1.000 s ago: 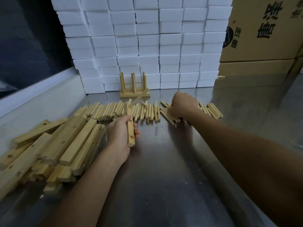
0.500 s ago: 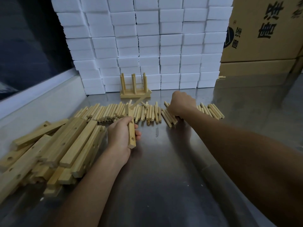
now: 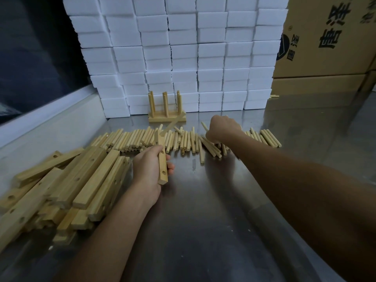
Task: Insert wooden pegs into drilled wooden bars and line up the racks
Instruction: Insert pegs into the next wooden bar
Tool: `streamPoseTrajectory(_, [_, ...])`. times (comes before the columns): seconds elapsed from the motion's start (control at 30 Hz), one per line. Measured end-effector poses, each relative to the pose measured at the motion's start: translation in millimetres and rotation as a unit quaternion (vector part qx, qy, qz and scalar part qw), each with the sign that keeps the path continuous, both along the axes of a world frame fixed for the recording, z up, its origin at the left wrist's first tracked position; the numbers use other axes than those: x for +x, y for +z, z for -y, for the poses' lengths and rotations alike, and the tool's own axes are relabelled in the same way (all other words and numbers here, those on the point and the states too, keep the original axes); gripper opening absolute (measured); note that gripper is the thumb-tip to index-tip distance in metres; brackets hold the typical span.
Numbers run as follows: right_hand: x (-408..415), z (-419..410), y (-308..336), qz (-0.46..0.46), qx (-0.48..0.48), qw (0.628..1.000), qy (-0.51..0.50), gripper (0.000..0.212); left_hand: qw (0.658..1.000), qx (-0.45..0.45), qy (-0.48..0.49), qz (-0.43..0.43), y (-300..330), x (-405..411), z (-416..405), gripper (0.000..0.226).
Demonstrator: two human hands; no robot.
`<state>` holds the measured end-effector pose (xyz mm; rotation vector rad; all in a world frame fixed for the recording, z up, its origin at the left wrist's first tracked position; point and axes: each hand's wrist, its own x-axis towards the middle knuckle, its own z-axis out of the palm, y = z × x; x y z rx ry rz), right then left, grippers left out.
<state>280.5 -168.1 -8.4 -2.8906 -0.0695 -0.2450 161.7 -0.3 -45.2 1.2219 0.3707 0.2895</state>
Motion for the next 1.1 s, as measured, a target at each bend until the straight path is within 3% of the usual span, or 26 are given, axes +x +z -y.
streamPoseTrajectory(0.13, [-8.6,2.9,2.2,0.035,0.119,0.992,0.033,0.028,1.000,0.005,0.003,0.003,0.3,-0.5,1.4,0.016])
streamPoseTrajectory(0.27, [-40.3,12.5,0.3,-0.004,0.312,0.946,0.085,0.020,1.000,0.004,0.001,0.003,2.5,-2.8,3.6,0.016])
streamPoseTrajectory(0.4, [-71.6,26.4,-7.5,-0.010,0.388,0.916,0.105,0.004,1.000,0.007,-0.003,0.000,3.8,-4.9,4.3,0.016])
streamPoseTrajectory(0.53, [-92.8,35.5,-18.9,-0.002,0.442,0.890,0.117,0.014,1.000,0.008,-0.004,0.000,4.4,-5.0,3.8,0.016])
streamPoseTrajectory(0.77, [-106.6,37.1,-29.7,0.016,0.496,0.853,0.162,0.016,0.993,-0.091,-0.071,0.035,4.9,-7.3,4.4,0.014])
streamPoseTrajectory(0.9, [-105.8,34.0,-30.9,0.024,0.490,0.852,0.180,0.016,0.992,-0.075,-0.088,0.040,3.6,-10.0,4.9,0.014])
streamPoseTrajectory(1.0, [-104.4,34.5,-34.2,0.027,0.464,0.865,0.189,0.014,0.994,-0.070,-0.076,0.037,3.7,-10.1,4.5,0.015])
streamPoseTrajectory(1.1, [-106.3,33.2,-35.7,0.085,0.348,0.912,0.202,0.010,0.995,-0.070,-0.065,0.042,3.3,-9.5,7.1,0.017])
